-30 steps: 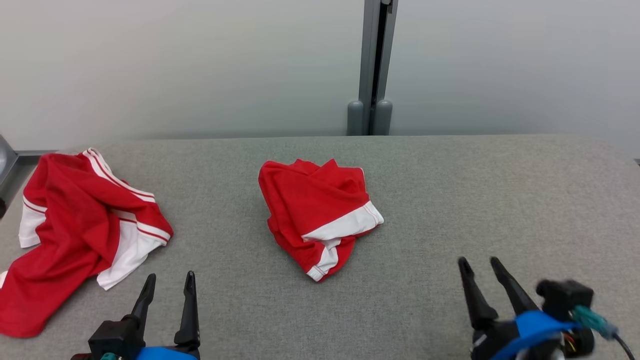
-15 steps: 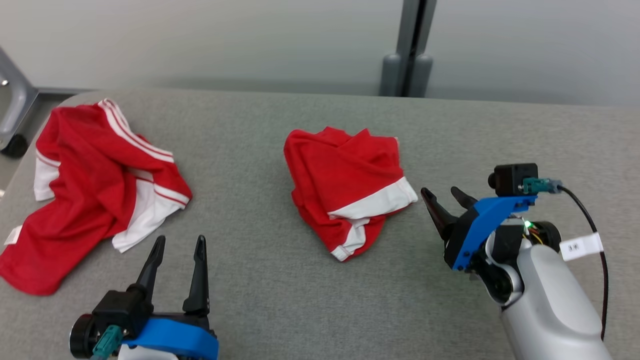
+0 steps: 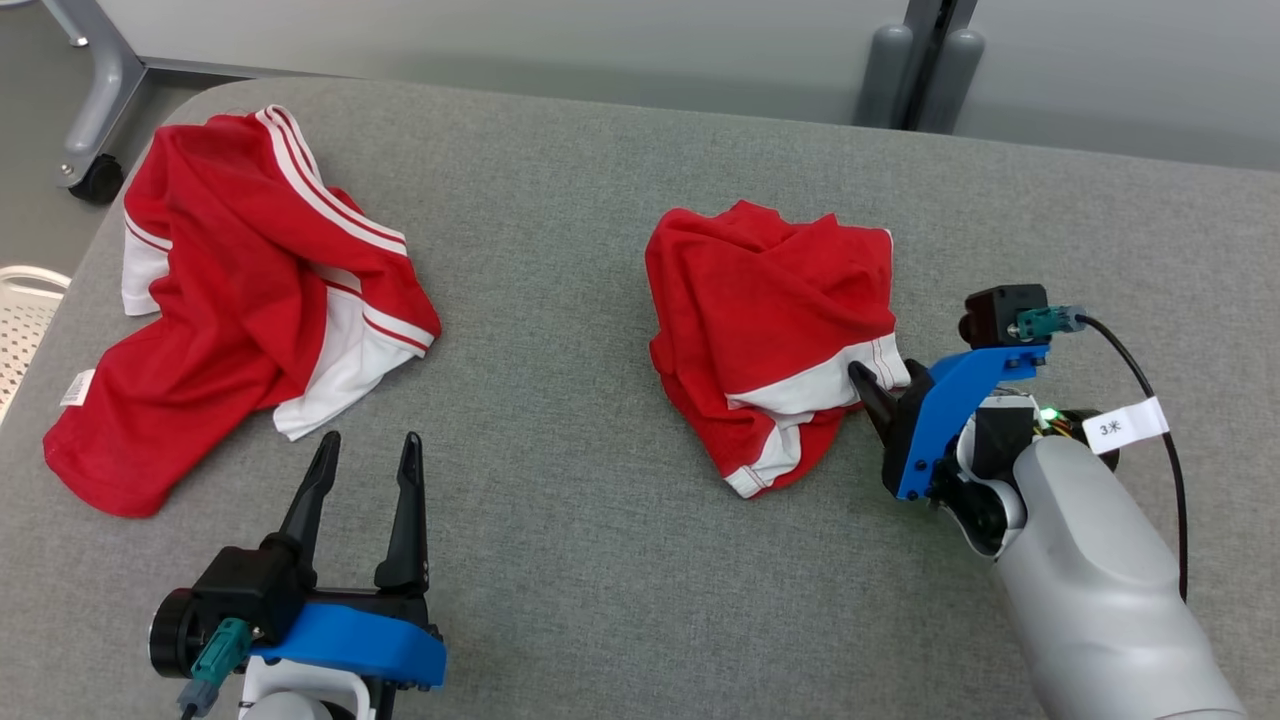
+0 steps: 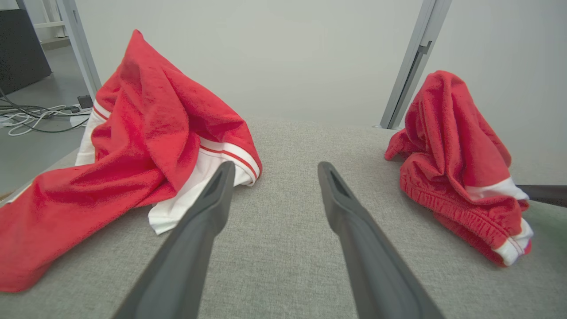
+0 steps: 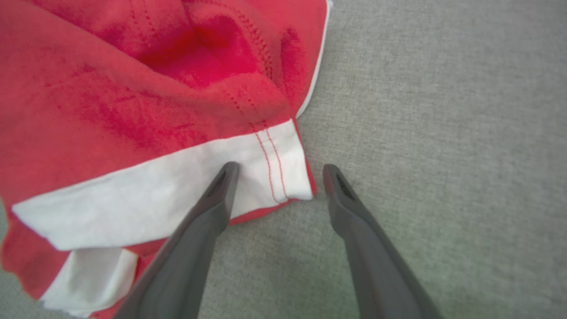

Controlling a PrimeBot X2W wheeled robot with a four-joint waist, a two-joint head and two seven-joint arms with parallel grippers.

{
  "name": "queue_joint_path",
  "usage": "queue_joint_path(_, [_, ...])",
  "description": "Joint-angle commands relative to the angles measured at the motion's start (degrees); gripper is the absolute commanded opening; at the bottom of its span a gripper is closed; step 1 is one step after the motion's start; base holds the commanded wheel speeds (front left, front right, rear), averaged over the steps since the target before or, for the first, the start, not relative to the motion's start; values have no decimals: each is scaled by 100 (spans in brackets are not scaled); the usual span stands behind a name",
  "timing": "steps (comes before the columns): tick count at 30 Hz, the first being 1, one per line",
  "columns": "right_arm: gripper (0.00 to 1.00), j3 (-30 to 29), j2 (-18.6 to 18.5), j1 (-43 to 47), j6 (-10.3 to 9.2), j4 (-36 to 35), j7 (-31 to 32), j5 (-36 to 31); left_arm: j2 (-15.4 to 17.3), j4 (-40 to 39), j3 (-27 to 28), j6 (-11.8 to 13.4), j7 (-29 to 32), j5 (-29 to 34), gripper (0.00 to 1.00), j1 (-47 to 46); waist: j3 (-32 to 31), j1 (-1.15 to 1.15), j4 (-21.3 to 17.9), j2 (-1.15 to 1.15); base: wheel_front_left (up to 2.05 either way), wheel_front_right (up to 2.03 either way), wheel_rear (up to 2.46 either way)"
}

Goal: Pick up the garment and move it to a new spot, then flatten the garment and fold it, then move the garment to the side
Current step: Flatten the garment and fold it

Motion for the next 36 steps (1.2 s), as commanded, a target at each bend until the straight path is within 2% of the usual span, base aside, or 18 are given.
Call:
queue_joint_path(1, [0, 74, -32, -149, 3, 46, -101, 18, 2, 19, 4, 8, -48, 2, 100, -86, -8, -1, -22, -2, 0, 0, 0])
queue_joint_path(7, [0, 130, -111, -82, 3, 44, -513, 74, 25, 97, 34, 15, -84, -46, 100, -29, -166, -1, -172, -2, 0, 0, 0])
queue_joint_path(13, [0, 11, -346, 445, 2, -438, -804, 257, 85, 138, 83, 50, -97, -81, 100, 115, -460, -1, -406, -2, 0, 0, 0])
queue_joint_path(19, [0, -641, -527, 1427, 2, -1271, -944, 211, 149, 112, 118, 86, -54, -136, 100, 264, -725, -1, -614, -2, 0, 0, 0])
queue_joint_path(26, [0, -1505, -201, 2690, 3, -2643, -595, -47, 210, 50, 129, 111, -4, -183, 100, 371, -802, -1, -833, -2, 0, 0, 0])
queue_joint_path(27, [98, -1568, -150, 2800, 3, -2811, -546, -67, 221, 44, 131, 116, -4, -188, 100, 377, -797, -1, -865, -2, 0, 0, 0])
queue_joint_path(33, [100, -1442, -30, 3249, 3, -3734, -904, -362, 233, 76, 102, 134, 14, -204, 100, 348, -792, -1, -1023, -2, 0, 0, 0])
queue_joint_path(36, [100, -1354, -21, 3353, 3, -3940, -1173, -455, 214, 107, 84, 132, 1, -209, 100, 343, -821, -1, -1054, -2, 0, 0, 0])
